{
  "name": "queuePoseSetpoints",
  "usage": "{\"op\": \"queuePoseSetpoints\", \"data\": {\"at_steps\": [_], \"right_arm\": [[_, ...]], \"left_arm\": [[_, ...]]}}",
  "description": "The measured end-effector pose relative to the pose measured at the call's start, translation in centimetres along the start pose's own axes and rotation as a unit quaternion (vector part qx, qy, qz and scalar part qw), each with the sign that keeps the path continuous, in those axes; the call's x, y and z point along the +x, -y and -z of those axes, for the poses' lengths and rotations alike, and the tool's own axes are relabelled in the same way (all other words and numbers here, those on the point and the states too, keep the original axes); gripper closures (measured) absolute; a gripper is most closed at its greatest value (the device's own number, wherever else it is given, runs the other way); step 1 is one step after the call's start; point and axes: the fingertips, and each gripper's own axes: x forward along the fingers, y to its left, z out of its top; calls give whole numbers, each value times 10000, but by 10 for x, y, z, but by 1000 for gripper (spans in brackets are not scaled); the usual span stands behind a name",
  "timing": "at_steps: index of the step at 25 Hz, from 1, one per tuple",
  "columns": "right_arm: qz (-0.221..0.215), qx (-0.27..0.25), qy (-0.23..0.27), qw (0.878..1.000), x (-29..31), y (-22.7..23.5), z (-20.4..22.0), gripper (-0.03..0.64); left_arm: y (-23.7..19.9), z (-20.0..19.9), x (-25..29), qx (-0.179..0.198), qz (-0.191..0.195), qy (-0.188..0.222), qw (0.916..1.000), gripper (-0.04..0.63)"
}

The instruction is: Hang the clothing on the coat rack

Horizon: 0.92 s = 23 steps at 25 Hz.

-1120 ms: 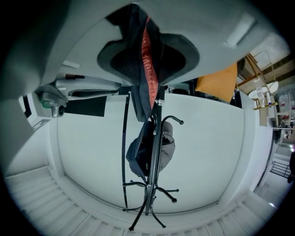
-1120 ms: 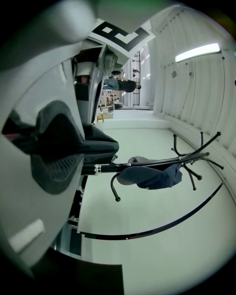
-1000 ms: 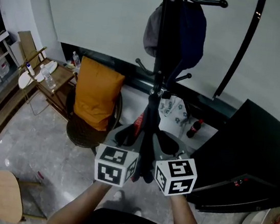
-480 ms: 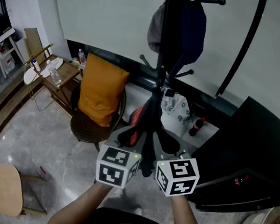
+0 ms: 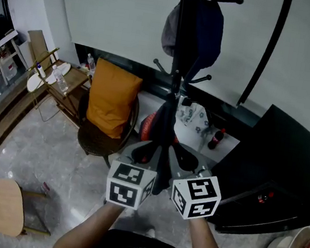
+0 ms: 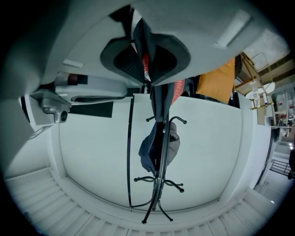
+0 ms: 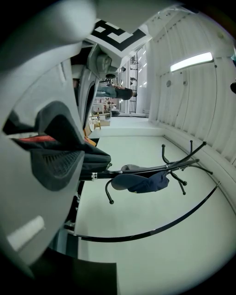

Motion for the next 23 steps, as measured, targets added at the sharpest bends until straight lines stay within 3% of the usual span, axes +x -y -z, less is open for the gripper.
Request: {"op": "queuePoseSetpoints", "data": {"at_steps": [23], "right_arm": [[-43, -68, 33, 10000, -6, -5, -2, 577]], "left_arm": [[1, -2, -7, -27, -49, 74, 10000, 557]]}}
